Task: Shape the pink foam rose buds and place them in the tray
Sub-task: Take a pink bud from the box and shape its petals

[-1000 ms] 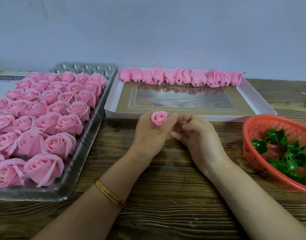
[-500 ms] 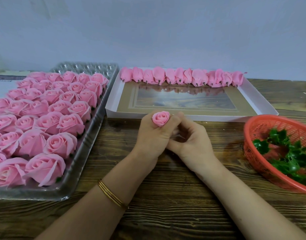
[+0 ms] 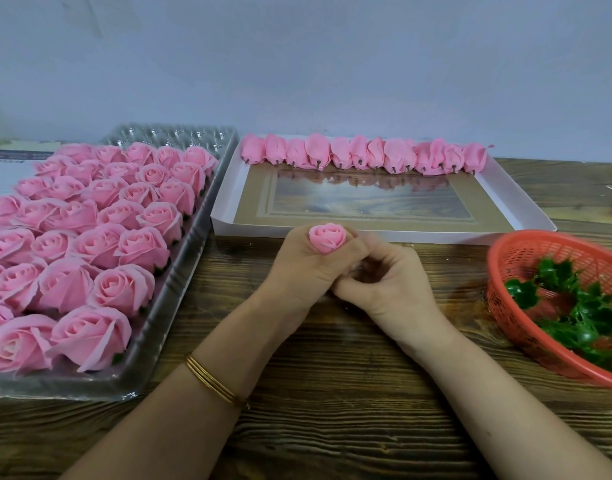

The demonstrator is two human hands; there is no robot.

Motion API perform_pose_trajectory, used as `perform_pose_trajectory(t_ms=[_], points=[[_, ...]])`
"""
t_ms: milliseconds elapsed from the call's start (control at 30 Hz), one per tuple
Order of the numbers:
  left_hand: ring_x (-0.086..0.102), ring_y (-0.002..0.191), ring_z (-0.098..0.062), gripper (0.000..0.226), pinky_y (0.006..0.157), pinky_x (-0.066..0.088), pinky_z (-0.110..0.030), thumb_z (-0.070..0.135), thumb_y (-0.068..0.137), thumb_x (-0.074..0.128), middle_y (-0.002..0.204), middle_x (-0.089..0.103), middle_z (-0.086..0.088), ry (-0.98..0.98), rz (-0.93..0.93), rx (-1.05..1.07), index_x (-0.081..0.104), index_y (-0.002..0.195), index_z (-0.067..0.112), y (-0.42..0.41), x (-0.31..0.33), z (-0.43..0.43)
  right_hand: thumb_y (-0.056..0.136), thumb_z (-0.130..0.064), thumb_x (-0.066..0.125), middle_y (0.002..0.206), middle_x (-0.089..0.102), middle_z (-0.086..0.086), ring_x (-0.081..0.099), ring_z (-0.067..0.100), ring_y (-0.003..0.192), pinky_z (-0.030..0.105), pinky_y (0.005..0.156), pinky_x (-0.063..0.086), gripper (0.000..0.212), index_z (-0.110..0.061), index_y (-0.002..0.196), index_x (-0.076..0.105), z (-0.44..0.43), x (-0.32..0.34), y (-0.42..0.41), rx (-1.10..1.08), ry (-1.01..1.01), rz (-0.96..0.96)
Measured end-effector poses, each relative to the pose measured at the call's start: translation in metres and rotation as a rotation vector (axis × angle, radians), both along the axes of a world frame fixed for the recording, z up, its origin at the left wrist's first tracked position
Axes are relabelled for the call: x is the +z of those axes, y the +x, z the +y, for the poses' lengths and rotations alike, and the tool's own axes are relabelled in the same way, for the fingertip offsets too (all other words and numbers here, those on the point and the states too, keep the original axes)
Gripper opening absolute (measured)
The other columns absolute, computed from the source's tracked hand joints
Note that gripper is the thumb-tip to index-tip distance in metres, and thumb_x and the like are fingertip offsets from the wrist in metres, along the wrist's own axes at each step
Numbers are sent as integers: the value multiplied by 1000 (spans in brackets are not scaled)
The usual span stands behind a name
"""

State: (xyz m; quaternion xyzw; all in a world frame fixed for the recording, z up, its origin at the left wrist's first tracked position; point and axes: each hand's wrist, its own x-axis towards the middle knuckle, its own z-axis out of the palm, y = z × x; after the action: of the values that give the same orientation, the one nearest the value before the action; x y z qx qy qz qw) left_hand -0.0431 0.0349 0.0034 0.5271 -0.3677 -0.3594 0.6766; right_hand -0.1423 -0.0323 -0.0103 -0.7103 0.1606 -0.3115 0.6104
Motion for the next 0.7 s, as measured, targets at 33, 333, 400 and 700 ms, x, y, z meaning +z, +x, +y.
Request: perform_pose_trajectory(t_ms=[33, 333, 400, 700], points=[[47, 70, -28, 43, 74, 43, -41, 1, 85, 66, 70, 52, -15, 3, 0, -7, 59, 46, 18, 0, 0, 0, 71, 22, 68, 65, 56, 11, 51, 16, 65, 25, 69, 46, 21, 2, 79, 65, -1, -1, -1, 5, 5, 7], [49, 70, -26, 29, 68, 49, -29, 16, 84, 65, 71, 48, -18, 23, 43, -31, 59, 75, -11, 4, -2, 2, 76, 14, 71, 72, 59, 19, 55, 24, 75, 35, 79, 49, 25, -8, 89, 70, -1, -1, 0, 53, 90, 16], [42, 67, -26, 23, 64, 47, -29, 10, 91, 61, 68, 44, -16, 24, 55, 5, 59, 73, -3, 1, -2, 1, 72, 13, 74, 71, 60, 7, 56, 18, 71, 26, 74, 50, 38, -16, 96, 70, 0, -2, 2, 28, 28, 37], [48, 62, -20, 40, 63, 45, -28, 3, 88, 64, 63, 50, -12, 10, 10, -17, 58, 51, 18, -1, 0, 0, 69, 19, 73, 76, 69, 5, 63, 4, 72, 14, 72, 52, 55, -26, 99, 68, 3, 0, 2, -20, -50, -35]])
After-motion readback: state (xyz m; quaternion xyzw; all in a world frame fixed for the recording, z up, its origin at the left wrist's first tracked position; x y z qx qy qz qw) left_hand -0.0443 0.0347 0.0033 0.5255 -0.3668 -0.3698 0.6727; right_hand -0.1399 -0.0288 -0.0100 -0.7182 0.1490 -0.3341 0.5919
